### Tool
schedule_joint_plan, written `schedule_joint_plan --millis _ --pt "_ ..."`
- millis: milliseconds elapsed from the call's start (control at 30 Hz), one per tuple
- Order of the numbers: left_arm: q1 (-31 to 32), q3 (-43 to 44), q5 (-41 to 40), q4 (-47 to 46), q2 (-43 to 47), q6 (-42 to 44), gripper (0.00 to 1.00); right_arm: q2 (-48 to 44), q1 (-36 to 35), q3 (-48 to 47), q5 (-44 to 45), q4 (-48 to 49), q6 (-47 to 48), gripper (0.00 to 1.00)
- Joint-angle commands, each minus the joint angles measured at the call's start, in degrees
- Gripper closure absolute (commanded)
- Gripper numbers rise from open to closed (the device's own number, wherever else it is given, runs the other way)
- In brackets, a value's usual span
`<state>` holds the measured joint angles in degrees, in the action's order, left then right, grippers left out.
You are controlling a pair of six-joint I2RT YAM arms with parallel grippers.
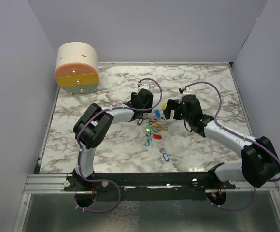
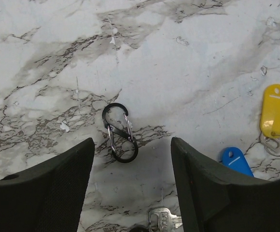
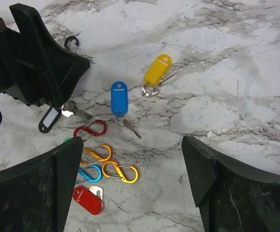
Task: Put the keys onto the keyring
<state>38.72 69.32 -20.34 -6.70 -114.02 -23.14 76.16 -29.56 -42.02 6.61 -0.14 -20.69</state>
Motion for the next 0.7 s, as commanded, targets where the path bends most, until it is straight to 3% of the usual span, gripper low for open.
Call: schedule_joint_plan --millis 0,100,667 --pt "0.3 1.9 -2.7 0.7 -1.5 -1.1 0.34 0.7 -0.1 -1.2 1.8 1.5 0.7 0.15" --pt "0.3 2.3 -3.0 1.0 -2.2 -1.4 0.39 0.6 -0.1 -1.1 1.8 1.5 0.6 0.15" --pt "-0.8 4.8 -3.7 2.5 -5.1 -4.1 0.44 0.4 -0.1 -0.8 1.9 1.4 0.4 0.15"
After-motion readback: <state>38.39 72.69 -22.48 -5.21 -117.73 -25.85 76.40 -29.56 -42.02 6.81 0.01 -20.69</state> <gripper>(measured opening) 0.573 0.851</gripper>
